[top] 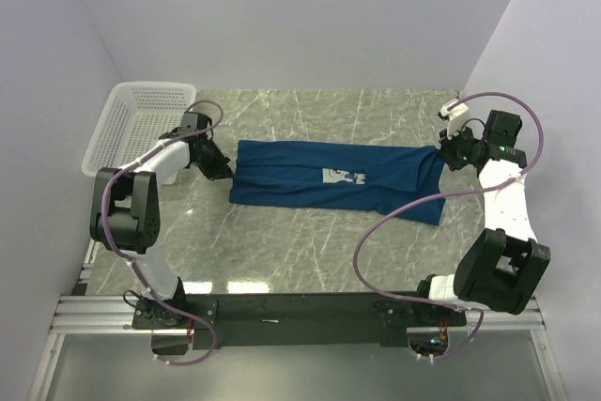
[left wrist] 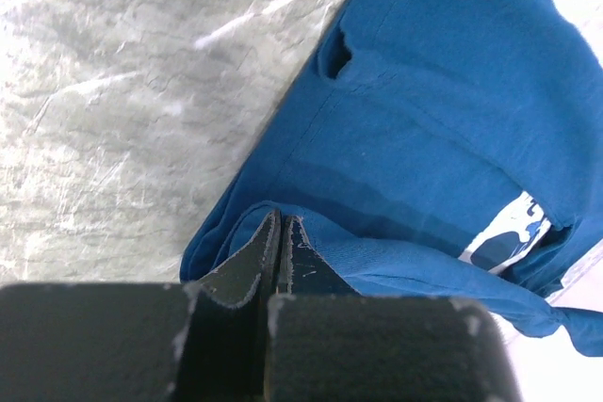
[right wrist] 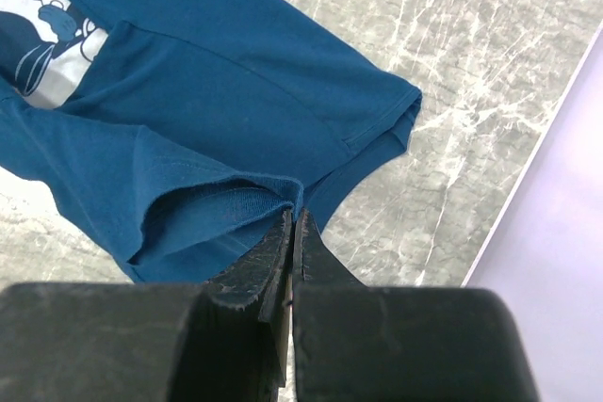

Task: Fold and stack the t-shirts
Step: Fold the tshirt

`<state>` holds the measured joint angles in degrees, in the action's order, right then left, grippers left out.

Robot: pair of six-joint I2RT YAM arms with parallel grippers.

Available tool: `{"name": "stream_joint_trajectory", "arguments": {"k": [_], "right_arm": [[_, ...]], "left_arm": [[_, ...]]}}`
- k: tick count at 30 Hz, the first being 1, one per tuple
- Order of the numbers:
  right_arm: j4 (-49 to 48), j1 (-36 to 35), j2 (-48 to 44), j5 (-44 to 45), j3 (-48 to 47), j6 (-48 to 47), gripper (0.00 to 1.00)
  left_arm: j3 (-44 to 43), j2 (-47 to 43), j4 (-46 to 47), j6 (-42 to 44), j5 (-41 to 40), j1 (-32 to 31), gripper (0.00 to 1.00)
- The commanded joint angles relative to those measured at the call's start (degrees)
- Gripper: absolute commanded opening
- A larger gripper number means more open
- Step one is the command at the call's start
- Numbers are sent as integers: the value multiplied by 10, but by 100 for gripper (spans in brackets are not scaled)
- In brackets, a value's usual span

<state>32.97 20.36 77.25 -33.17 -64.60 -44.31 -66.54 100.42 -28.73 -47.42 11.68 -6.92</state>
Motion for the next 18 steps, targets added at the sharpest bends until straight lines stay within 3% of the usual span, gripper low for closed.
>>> {"name": "stream_joint_trajectory", "arguments": {"k": [1, 4, 6, 7, 10, 13, 18], "right_arm": [[-23, -7, 9, 6, -30, 10, 0], [-25, -9, 17, 6, -33, 11, 0], [-25, -12, 21, 6, -34, 12, 0], [-25, -14, 25, 5, -34, 12, 0], [-27, -21, 31, 7, -34, 14, 0], [-29, -25, 34, 11, -35, 16, 0], [-34, -32, 46, 18, -47, 27, 0]], "left_arm": [[-30, 6, -4, 11, -10, 3, 1], [-40, 13, -7, 14, -5, 3, 2], [-49, 11, -8, 20, 2, 5, 19], [-49, 5, -5, 22, -2, 5, 39], [-41, -70, 9, 29, -25, 4, 60], [-16, -131, 26, 38, -32, 5, 67], [68, -245, 56, 85, 8, 6, 70]]}}
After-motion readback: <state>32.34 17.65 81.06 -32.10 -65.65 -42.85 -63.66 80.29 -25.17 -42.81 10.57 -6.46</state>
